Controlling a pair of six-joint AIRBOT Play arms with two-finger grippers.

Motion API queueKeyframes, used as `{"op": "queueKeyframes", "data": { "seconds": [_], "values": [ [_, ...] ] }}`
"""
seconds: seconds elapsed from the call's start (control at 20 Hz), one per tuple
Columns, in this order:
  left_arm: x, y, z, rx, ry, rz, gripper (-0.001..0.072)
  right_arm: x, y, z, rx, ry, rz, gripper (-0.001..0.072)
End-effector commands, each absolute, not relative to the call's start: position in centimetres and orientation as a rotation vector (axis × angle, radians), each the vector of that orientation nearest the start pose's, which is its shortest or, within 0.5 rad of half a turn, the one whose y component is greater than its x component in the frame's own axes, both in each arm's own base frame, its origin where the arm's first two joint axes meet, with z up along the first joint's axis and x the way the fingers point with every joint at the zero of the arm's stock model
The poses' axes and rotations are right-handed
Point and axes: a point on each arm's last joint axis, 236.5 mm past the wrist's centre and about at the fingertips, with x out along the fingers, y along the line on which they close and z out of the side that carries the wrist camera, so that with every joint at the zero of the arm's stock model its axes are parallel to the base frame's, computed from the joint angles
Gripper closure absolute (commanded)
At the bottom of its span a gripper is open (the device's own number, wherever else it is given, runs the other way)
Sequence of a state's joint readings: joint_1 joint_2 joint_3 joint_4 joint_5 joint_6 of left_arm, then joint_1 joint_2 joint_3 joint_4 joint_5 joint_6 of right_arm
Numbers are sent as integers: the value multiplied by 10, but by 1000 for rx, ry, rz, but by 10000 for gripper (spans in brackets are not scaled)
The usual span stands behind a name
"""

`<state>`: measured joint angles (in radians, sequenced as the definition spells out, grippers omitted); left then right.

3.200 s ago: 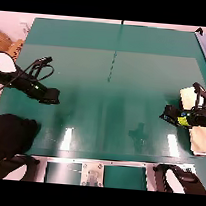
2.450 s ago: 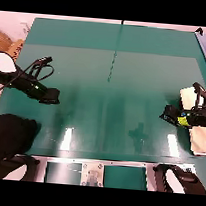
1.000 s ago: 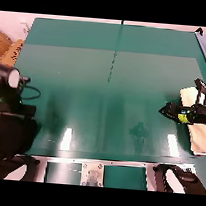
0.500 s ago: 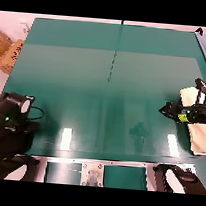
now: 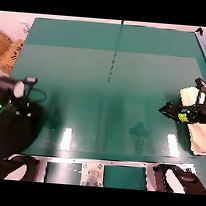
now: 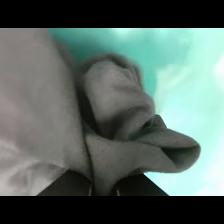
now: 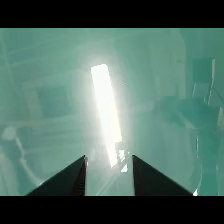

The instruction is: Fold the shirts.

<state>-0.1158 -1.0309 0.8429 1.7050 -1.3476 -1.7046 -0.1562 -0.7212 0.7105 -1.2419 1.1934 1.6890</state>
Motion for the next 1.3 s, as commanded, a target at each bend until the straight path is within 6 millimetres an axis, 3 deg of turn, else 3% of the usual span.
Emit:
{"op": "queueKeyframes", "data": {
  "seconds": [0.0, 0.15, 0.25, 0.4, 0.5, 0.55, 0.6, 0.65, 0.7, 0.8, 0.9, 1.0, 1.1, 1.25],
  "values": [
    [309, -63, 63, -75, 1296, -137, 687, 262, 31, 29, 487, 1172, -10, 562],
    [331, -135, 125, -166, 1110, -367, 687, 266, 30, 31, 487, 1157, -12, 562],
    [334, -188, 140, -144, 1017, -494, 687, 269, 29, 33, 488, 1140, -14, 564],
    [334, -276, 131, -142, 954, -666, 687, 274, 28, 37, 486, 1118, -14, 564],
    [333, -320, 101, -136, 981, -735, 684, 275, 28, 39, 486, 1113, -13, 563],
    [332, -334, 81, -145, 1022, -746, 561, 275, 28, 39, 485, 1113, -14, 561],
    [332, -341, 65, -163, 1063, -744, 152, 275, 28, 39, 485, 1113, -13, 557],
    [335, -340, 54, -180, 1094, -728, 19, 275, 28, 39, 485, 1113, -13, 495],
    [340, -333, 53, -181, 1103, -713, -1, 275, 28, 39, 485, 1113, -13, 399],
    [353, -300, 65, -186, 1134, -665, 0, 275, 28, 39, 486, 1113, -13, 380],
    [362, -246, 79, -160, 1189, -596, -1, 276, 28, 35, 491, 1129, -14, 381],
    [361, -189, 80, -161, 1268, -494, -1, 278, 32, 21, 520, 1180, -11, 382],
    [353, -143, 64, -179, 1371, -399, 0, 281, 42, 2, 583, 1256, 2, 382],
    [336, -125, 19, -240, 1467, -338, 0, 294, 65, -24, 643, 1332, 108, 382]
  ]
}}
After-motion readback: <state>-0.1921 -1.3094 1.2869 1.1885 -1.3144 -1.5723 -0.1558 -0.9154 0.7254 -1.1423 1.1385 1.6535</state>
